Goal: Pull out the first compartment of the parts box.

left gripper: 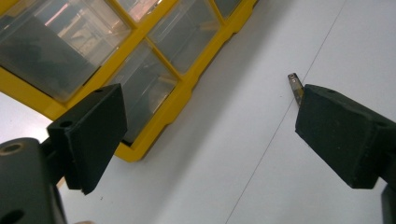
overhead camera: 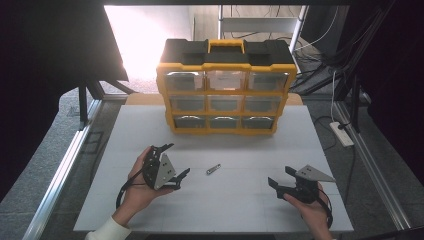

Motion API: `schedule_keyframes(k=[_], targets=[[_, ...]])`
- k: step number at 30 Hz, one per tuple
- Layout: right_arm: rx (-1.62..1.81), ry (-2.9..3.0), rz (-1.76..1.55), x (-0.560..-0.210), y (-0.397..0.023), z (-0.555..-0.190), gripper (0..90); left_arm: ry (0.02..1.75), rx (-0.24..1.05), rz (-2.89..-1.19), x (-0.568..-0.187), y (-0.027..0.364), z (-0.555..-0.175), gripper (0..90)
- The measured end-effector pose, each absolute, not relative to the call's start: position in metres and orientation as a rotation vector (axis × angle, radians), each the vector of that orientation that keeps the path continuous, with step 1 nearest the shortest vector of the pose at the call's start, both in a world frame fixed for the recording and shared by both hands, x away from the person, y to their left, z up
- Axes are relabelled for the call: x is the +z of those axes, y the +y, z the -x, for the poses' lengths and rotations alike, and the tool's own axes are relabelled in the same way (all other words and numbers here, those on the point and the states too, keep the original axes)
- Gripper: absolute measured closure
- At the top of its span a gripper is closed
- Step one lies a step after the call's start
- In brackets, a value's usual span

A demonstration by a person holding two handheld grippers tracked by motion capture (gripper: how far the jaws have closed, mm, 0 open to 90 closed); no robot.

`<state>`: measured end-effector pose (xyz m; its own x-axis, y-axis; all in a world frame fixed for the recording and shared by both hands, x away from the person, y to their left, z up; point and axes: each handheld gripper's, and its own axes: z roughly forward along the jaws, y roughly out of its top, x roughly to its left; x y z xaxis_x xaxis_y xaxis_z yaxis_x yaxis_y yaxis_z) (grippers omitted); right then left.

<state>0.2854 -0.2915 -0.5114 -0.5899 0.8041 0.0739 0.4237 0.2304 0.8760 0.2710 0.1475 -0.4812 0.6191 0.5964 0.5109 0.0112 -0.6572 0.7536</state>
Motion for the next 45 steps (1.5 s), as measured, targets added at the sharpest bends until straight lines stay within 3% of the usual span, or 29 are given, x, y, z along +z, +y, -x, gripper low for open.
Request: schedule_keyframes(k=[45], targets=[[1.299,2.123,-1.13,-0.512,-0.291,-0.285,18.4,0.353,1.247,-2.176,-0.469,0.14,-0.281,8.9]])
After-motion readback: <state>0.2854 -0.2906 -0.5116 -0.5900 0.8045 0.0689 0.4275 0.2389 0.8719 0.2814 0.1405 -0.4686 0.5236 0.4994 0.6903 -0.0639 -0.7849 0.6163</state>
